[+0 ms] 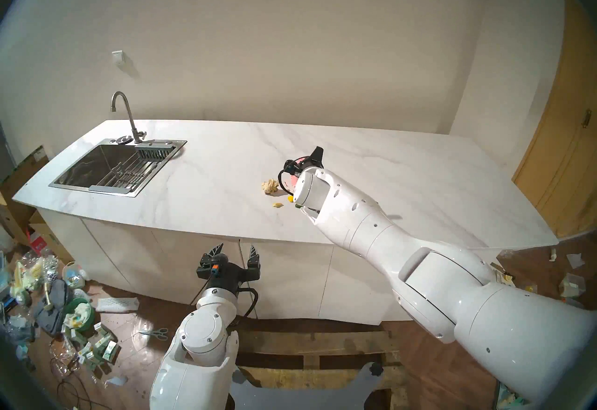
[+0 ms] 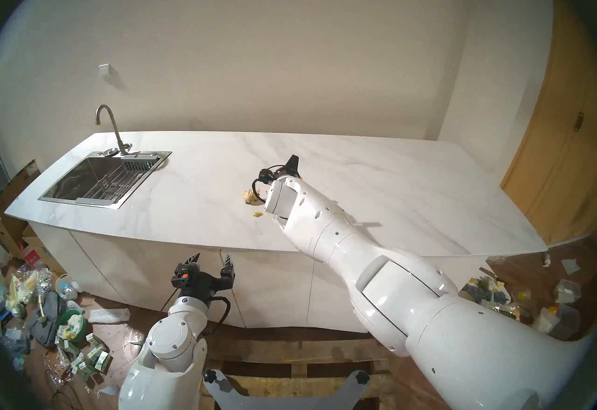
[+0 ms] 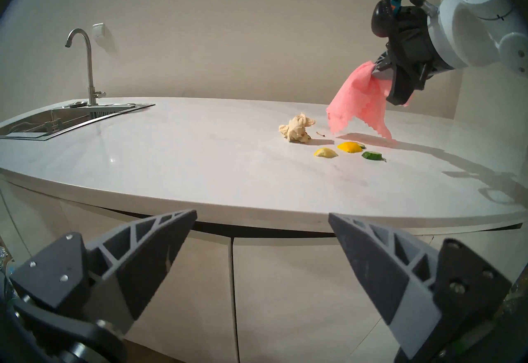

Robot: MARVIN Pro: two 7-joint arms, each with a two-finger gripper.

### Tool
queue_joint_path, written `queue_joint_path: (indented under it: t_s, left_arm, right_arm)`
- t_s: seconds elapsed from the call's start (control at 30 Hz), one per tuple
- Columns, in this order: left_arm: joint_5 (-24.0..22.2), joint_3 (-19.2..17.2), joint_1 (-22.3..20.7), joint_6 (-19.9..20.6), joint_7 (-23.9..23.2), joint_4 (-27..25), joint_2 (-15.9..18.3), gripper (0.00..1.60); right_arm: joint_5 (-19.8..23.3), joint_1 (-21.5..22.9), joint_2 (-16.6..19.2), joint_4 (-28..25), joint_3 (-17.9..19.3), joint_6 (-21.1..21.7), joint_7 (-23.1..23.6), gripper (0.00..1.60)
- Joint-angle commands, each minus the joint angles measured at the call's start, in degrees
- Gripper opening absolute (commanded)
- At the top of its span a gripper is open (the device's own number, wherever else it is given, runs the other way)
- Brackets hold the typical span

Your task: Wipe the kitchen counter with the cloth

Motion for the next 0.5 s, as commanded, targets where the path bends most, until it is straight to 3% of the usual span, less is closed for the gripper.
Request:
queue_joint_path:
  t_s: [0.0, 0.23, 0.47]
  left_arm:
    - [0.01, 0.11, -0.57, -0.35, -0.11, -1.10, 0.00, 1.60]
    - [0.02, 0.11, -0.71, -0.34, -0.02, -0.70, -0.02, 1.60]
    - [0.02, 0.11, -0.82, -0.35, 0.05, -0.41, -0.03, 1.60]
  right_arm:
    - [-1.21, -1.98, 5.82, -6.45, 0.36, 1.62, -0.96, 0.00]
    - [-2.55, -4.77, 12.11, -12.89, 0.41, 2.61, -0.59, 0.00]
    - [-2.79, -8.42, 15.79, -17.90, -0.46, 2.78, 1.20, 0.00]
